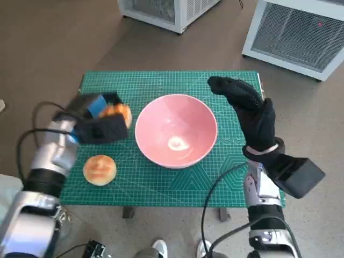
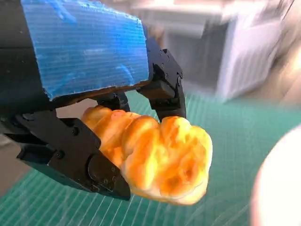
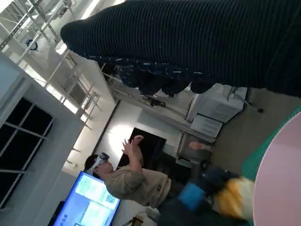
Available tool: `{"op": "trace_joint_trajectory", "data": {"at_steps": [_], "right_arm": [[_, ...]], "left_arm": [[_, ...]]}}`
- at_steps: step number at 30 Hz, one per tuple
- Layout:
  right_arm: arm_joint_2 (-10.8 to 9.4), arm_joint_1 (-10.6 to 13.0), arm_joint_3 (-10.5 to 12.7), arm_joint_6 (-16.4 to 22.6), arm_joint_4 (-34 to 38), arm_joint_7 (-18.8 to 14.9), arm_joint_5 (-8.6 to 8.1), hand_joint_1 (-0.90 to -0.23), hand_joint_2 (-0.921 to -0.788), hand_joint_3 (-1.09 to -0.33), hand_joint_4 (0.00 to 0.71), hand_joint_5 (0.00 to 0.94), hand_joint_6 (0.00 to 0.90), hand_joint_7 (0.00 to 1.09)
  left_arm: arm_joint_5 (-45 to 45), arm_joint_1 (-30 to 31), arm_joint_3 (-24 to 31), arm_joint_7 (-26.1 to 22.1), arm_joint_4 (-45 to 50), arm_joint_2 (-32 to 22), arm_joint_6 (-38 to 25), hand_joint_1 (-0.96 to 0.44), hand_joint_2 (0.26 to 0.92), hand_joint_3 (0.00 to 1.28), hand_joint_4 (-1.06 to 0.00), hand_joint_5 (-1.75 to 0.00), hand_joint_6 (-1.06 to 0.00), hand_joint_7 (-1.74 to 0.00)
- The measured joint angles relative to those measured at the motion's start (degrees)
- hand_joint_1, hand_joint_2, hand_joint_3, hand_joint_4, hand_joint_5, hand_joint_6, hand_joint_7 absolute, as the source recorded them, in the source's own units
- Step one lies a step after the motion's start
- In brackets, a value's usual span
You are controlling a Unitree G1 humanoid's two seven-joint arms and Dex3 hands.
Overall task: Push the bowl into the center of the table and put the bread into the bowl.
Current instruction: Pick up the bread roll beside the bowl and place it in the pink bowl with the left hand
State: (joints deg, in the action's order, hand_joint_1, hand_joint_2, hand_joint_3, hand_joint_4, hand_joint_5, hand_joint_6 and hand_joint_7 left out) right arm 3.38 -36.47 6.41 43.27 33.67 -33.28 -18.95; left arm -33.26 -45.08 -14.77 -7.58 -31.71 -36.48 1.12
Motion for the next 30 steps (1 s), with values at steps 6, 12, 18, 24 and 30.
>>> {"op": "trace_joint_trajectory", "data": {"at_steps": [6, 12, 18, 24, 30], "right_arm": [[-0.01, 0.03, -0.02, 0.04, -0.01, -0.15, 0.00, -0.770, -0.921, -0.726, 0.253, 0.003, 0.011, 0.66], [0.00, 0.30, 0.00, 0.04, -0.01, -0.44, -0.06, -0.769, -0.921, -0.726, 0.253, 0.002, 0.009, 0.66], [0.06, 0.82, 0.00, 0.04, -0.18, -0.46, -0.07, -0.769, -0.921, -0.728, 0.248, 0.000, 0.005, 0.66], [0.11, 1.19, -0.01, 0.04, -0.53, -0.47, -0.05, -0.767, -0.921, -0.730, 0.243, 0.000, 0.002, 0.65], [0.11, 1.65, -0.11, 0.04, -1.21, -0.46, 0.00, -0.764, -0.921, -0.739, 0.239, 0.000, -0.001, 0.65]], "left_arm": [[0.46, 3.82, 4.06, 0.23, 12.55, -0.34, -0.48, 0.00, 0.920, 0.04, -0.74, -1.08, -0.64, -1.18], [0.34, 7.01, 6.79, 0.33, 24.19, -0.23, -0.59, 0.00, 0.920, 0.03, -0.76, -1.06, -0.64, -1.18], [0.30, 7.73, 7.60, 0.37, 31.17, 0.86, 0.18, 0.00, 0.920, 0.02, -0.78, -1.03, -0.65, -1.18], [-0.12, 7.76, 6.65, 0.17, 34.30, 3.08, 1.17, 0.00, 0.920, 0.02, -0.77, -1.05, -0.66, -1.16], [-0.34, 7.61, 3.94, -2.08, 35.57, 5.45, 1.92, 0.00, 0.920, 0.03, -0.74, -1.10, -0.67, -1.13]]}}
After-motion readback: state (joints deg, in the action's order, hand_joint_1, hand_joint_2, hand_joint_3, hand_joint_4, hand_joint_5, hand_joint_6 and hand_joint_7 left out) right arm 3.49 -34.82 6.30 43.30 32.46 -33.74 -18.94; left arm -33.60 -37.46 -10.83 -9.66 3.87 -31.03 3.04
